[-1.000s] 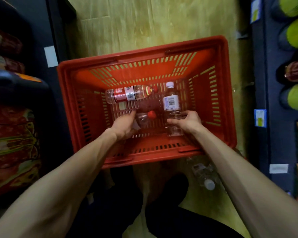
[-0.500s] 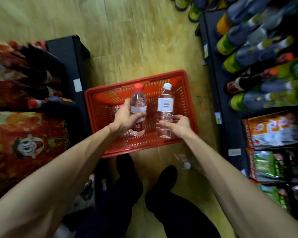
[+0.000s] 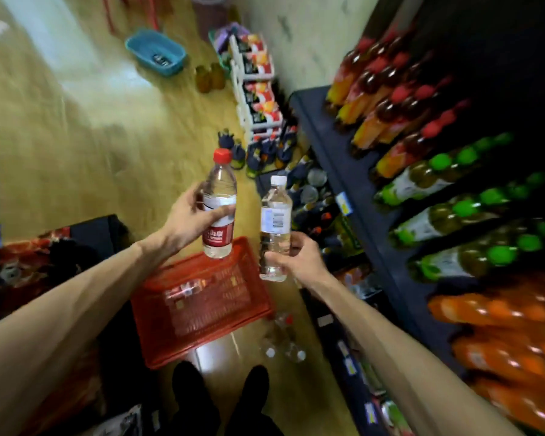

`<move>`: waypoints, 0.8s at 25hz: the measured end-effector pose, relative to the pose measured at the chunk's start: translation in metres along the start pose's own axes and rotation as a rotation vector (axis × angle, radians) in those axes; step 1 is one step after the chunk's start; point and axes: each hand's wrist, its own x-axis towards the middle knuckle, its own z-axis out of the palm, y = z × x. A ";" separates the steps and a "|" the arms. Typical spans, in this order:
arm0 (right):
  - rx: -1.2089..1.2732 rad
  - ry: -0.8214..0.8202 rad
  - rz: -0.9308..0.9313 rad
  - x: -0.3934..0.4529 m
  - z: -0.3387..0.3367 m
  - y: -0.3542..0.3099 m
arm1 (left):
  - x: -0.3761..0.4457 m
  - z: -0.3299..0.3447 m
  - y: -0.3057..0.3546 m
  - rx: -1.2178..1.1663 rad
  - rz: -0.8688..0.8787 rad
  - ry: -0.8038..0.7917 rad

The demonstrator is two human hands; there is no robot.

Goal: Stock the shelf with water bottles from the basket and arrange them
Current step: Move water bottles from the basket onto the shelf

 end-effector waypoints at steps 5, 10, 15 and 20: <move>0.033 0.144 -0.185 -0.048 -0.091 -0.111 | -0.015 0.013 0.173 -0.054 0.212 -0.064; 0.102 0.343 -0.328 -0.097 -0.154 -0.203 | -0.022 0.031 0.319 -0.041 0.480 -0.153; 0.031 0.525 -0.445 -0.143 -0.212 -0.270 | -0.043 0.069 0.437 -0.092 0.666 -0.305; 0.107 0.665 -0.532 -0.189 -0.263 -0.321 | -0.072 0.103 0.512 -0.152 0.830 -0.359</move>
